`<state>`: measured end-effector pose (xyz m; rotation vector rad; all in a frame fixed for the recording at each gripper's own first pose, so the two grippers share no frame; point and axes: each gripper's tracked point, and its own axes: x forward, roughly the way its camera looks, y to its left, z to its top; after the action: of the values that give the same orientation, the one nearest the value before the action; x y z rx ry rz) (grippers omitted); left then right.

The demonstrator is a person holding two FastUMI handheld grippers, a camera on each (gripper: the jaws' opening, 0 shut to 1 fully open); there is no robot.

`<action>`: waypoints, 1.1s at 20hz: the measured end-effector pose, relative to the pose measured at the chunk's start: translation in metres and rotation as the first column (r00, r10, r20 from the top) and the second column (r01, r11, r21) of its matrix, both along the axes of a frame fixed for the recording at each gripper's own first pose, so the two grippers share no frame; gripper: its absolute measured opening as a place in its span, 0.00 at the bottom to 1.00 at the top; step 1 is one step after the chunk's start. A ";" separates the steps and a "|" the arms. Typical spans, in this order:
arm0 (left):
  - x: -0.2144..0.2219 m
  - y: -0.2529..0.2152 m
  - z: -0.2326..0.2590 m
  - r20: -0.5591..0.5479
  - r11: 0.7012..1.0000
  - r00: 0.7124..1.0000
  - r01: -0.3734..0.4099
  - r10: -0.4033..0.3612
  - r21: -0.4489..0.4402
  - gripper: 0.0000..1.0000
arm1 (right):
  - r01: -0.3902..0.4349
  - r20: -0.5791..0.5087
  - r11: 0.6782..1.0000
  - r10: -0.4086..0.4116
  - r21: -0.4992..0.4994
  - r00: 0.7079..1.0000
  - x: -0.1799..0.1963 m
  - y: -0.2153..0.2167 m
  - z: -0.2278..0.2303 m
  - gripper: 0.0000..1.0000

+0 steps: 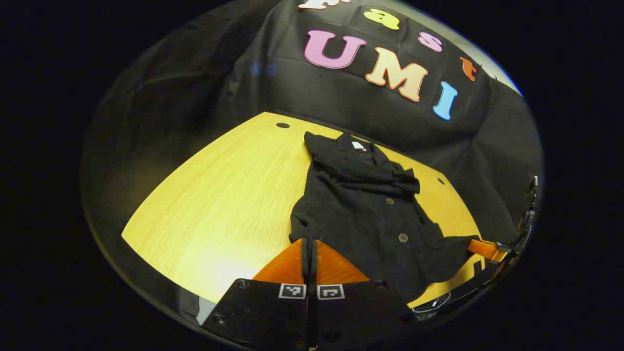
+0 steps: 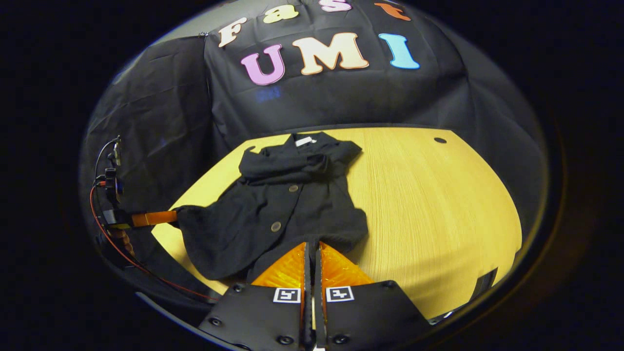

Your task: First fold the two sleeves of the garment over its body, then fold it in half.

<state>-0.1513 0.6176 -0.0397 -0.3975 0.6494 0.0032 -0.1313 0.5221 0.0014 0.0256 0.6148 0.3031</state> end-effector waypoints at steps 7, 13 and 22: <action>0.093 0.013 0.048 0.123 0.999 0.992 0.036 -0.039 0.024 0.00 | 0.014 0.135 1.000 -0.015 0.003 0.991 0.077 0.016 0.073 0.05; 0.163 0.027 0.064 0.181 0.993 0.979 0.073 -0.088 0.089 0.00 | 0.041 0.217 0.999 -0.046 0.031 0.975 0.147 0.033 0.111 0.05; 0.267 0.029 0.077 0.270 0.985 0.950 0.127 -0.155 0.117 0.00 | 0.085 0.262 0.996 -0.088 0.022 0.961 0.243 0.044 0.134 0.05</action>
<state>0.1158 0.6470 0.0377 -0.2486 0.3960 -0.1546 0.1119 0.5659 0.1351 0.0213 0.3471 0.2200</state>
